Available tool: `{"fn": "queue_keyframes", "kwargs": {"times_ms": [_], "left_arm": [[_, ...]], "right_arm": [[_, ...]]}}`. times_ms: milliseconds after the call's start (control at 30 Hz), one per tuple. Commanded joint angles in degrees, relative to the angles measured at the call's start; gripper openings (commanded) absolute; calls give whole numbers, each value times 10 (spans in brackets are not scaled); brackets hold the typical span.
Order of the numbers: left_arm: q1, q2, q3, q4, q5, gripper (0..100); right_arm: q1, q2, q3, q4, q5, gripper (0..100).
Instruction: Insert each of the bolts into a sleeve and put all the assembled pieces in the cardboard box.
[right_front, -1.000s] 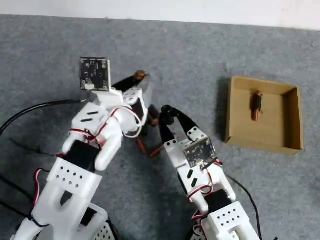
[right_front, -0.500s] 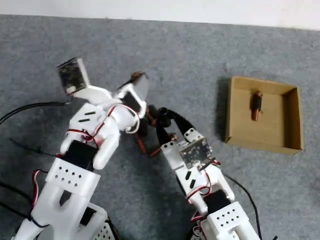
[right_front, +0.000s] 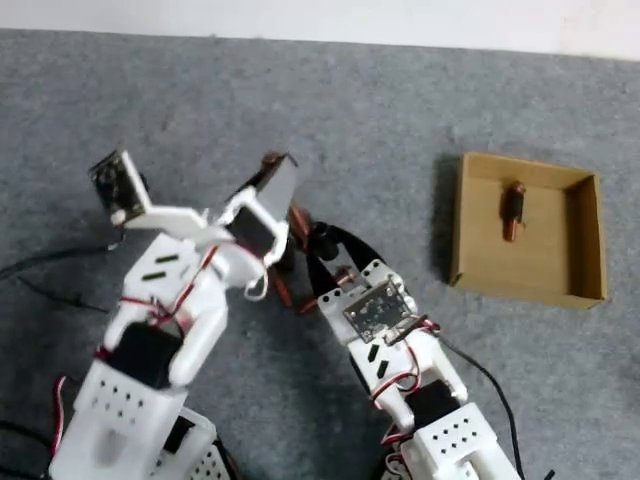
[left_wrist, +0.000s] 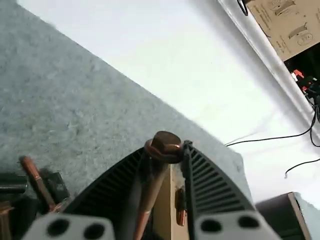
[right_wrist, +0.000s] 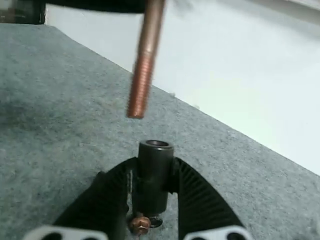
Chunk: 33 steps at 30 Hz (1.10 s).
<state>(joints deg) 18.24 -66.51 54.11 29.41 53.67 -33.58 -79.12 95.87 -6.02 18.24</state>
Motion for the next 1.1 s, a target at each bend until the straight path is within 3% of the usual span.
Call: {"fn": "queue_keyframes", "kwargs": {"times_ms": [0, 367, 1067], "left_arm": [[13, -73, 38, -51, 6, 7], [13, -116, 217, -307, 4, 7], [46, -121, 276, -316, -29, 7]], "right_arm": [[-4, -5, 87, 0, 6, 5], [-6, -7, 87, -1, 7, 5], [-6, -7, 87, -5, 8, 5]]}}
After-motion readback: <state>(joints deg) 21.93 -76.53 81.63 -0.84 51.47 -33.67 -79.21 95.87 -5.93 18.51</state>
